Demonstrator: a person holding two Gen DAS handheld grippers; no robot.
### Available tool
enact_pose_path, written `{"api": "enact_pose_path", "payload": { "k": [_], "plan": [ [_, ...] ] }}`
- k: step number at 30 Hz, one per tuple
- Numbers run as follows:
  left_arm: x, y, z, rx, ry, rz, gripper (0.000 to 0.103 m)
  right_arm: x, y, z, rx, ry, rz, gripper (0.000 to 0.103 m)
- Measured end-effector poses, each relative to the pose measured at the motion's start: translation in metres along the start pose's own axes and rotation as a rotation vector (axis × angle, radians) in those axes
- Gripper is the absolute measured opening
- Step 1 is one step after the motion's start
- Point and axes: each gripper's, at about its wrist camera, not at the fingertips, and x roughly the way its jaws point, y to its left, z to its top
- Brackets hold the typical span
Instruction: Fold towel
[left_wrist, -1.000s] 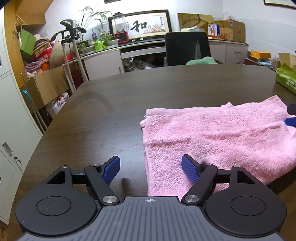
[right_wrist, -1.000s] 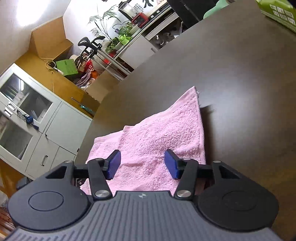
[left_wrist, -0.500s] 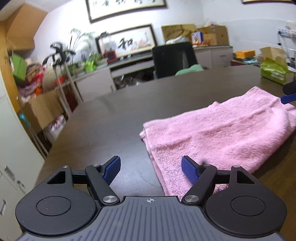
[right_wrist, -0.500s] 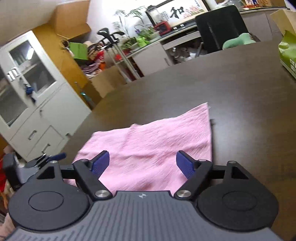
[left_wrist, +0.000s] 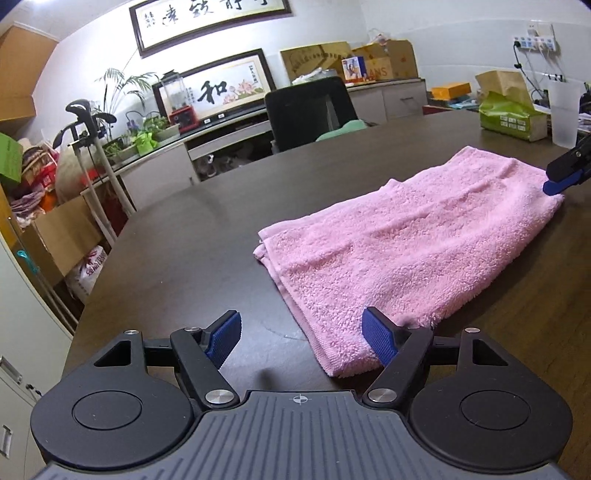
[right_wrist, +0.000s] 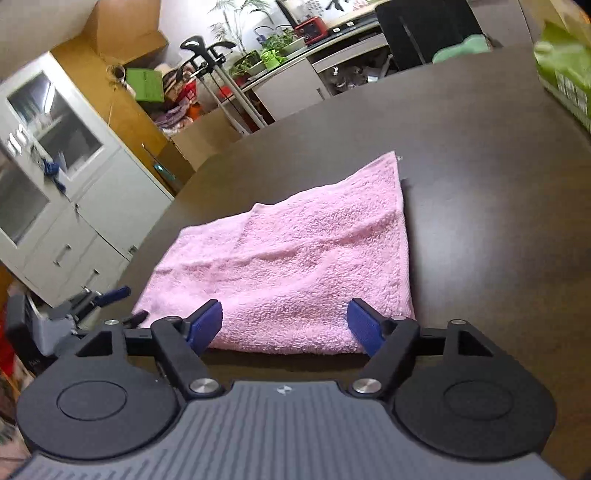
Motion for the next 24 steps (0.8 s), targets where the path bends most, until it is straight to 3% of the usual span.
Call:
{"api": "enact_pose_path", "payload": {
  "k": [3, 7, 9, 15, 19, 24],
  "plan": [
    [-0.002, 0.002, -0.002, -0.006, 0.0, -0.007, 0.075, -0.001, 0.005, -0.002, -0.04, 0.001, -0.06, 0.077],
    [-0.005, 0.004, -0.002, -0.015, 0.002, -0.01, 0.075, -0.005, 0.005, -0.003, -0.058, 0.008, -0.07, 0.078],
    [-0.006, 0.005, -0.002, -0.016, -0.001, -0.008, 0.075, -0.008, 0.007, -0.002, -0.051, -0.015, -0.06, 0.084],
    [-0.009, 0.0, -0.003, 0.038, -0.014, -0.005, 0.074, -0.006, 0.017, 0.007, -0.041, -0.068, -0.032, 0.09],
    [-0.01, 0.002, -0.004, 0.05, -0.009, -0.019, 0.076, 0.006, 0.004, 0.008, 0.019, -0.029, -0.068, 0.09],
    [-0.01, 0.007, -0.002, 0.018, -0.012, -0.016, 0.079, -0.009, -0.01, 0.008, 0.099, -0.111, -0.031, 0.09]
  ]
}}
